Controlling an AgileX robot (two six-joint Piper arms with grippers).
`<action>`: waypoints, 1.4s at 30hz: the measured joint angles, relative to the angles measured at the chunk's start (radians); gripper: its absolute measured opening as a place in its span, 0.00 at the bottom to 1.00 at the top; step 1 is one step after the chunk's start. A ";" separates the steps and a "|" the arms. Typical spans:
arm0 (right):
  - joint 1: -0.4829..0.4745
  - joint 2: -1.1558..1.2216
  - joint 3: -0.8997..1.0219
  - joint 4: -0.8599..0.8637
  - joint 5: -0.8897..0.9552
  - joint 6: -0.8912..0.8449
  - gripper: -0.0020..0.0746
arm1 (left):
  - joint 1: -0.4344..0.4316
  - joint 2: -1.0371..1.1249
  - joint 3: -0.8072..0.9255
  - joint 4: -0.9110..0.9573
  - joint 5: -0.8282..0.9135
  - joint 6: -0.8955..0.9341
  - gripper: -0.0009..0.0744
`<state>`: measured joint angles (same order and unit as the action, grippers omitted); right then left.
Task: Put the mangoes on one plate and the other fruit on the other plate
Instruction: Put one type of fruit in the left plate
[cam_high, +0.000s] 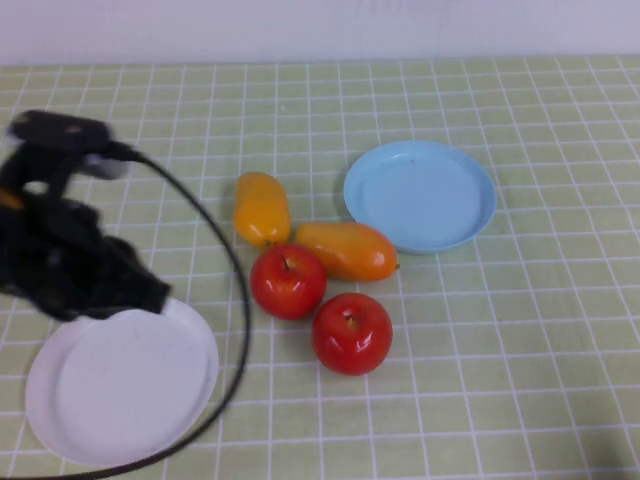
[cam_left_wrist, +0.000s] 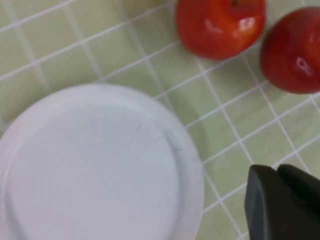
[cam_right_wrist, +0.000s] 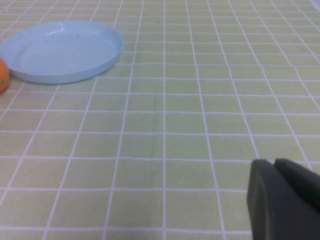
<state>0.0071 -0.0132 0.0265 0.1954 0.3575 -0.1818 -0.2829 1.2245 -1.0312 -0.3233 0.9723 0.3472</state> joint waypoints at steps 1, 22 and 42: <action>0.000 0.000 0.000 0.000 0.000 0.000 0.00 | -0.038 0.026 -0.022 0.017 0.002 -0.007 0.01; 0.000 0.000 0.000 0.000 0.000 0.000 0.00 | -0.308 0.430 -0.514 0.256 0.159 -0.042 0.01; 0.000 0.000 0.000 0.000 0.000 0.000 0.00 | -0.309 0.638 -0.591 0.301 0.141 -0.059 0.74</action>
<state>0.0071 -0.0132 0.0265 0.1954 0.3575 -0.1818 -0.5923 1.8629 -1.6221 -0.0224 1.1135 0.2887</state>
